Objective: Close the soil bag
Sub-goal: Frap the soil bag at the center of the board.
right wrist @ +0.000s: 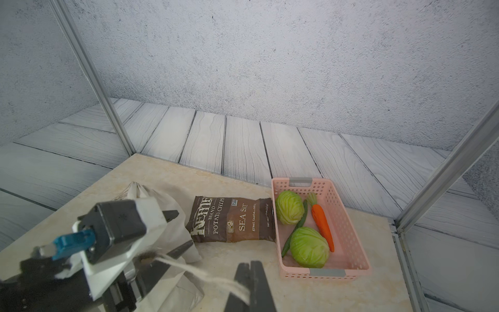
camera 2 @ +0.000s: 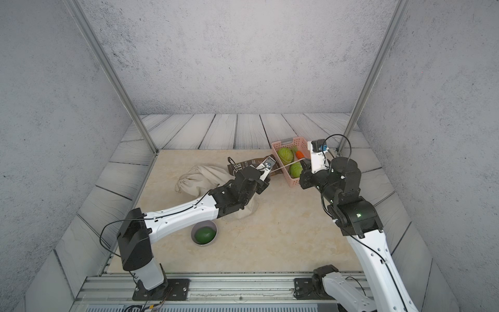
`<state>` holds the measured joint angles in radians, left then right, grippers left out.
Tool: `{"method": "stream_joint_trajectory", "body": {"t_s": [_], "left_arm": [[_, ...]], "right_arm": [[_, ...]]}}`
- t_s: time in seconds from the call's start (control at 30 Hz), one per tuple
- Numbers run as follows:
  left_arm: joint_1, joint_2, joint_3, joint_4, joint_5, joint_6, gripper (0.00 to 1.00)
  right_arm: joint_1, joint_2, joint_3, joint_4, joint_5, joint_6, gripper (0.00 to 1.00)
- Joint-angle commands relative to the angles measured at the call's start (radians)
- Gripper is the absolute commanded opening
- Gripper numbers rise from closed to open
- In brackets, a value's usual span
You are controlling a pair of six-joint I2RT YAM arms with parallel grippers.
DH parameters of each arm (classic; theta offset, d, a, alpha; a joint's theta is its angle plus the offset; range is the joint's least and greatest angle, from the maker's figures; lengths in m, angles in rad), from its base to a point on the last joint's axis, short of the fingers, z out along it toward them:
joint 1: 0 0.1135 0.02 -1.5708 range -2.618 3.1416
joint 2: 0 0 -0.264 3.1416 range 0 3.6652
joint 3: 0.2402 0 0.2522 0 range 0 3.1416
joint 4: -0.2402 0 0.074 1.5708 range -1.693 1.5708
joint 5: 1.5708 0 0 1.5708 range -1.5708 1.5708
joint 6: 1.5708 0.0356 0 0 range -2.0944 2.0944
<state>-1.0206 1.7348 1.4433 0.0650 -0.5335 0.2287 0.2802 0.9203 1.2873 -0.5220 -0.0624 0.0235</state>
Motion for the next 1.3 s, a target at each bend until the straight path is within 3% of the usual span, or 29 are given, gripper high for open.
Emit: {"method": "stream_joint_trajectory", "body": {"t_s": [0.0, 0.1, 0.23, 0.37, 0.5, 0.73, 0.87, 0.97, 1.1, 1.27], "left_arm": [[0.005, -0.013, -0.043, 0.014, -0.129, -0.008, 0.23], [0.016, -0.059, -0.140, -0.018, -0.180, -0.050, 0.05], [0.070, -0.098, -0.251, -0.155, -0.240, -0.173, 0.00], [0.160, -0.130, -0.353, -0.324, -0.276, -0.371, 0.01], [0.272, -0.143, -0.414, -0.422, -0.166, -0.570, 0.08], [0.363, -0.121, -0.452, -0.430, -0.056, -0.658, 0.19], [0.390, -0.110, -0.464, -0.396, -0.012, -0.658, 0.26], [0.379, -0.147, -0.481, -0.291, 0.073, -0.575, 0.31], [0.338, -0.207, -0.516, -0.156, 0.167, -0.434, 0.55], [0.289, -0.311, -0.562, -0.039, 0.324, -0.312, 0.81]], "right_arm": [[0.001, -0.033, 0.019, -0.015, 0.157, -0.016, 0.00], [0.001, -0.036, 0.022, -0.033, 0.275, -0.029, 0.00], [-0.001, -0.039, 0.033, -0.049, 0.460, -0.053, 0.00], [-0.004, -0.050, 0.034, -0.047, 0.570, -0.083, 0.00], [-0.018, -0.049, 0.029, -0.042, 0.601, -0.089, 0.00], [-0.037, -0.052, 0.025, -0.043, 0.608, -0.078, 0.00], [-0.037, -0.046, 0.015, -0.047, 0.567, -0.058, 0.00], [-0.036, -0.015, 0.013, -0.057, 0.436, -0.035, 0.00], [-0.034, 0.034, 0.017, -0.056, 0.202, -0.021, 0.00], [-0.011, 0.074, 0.012, -0.030, 0.045, -0.005, 0.00]]}}
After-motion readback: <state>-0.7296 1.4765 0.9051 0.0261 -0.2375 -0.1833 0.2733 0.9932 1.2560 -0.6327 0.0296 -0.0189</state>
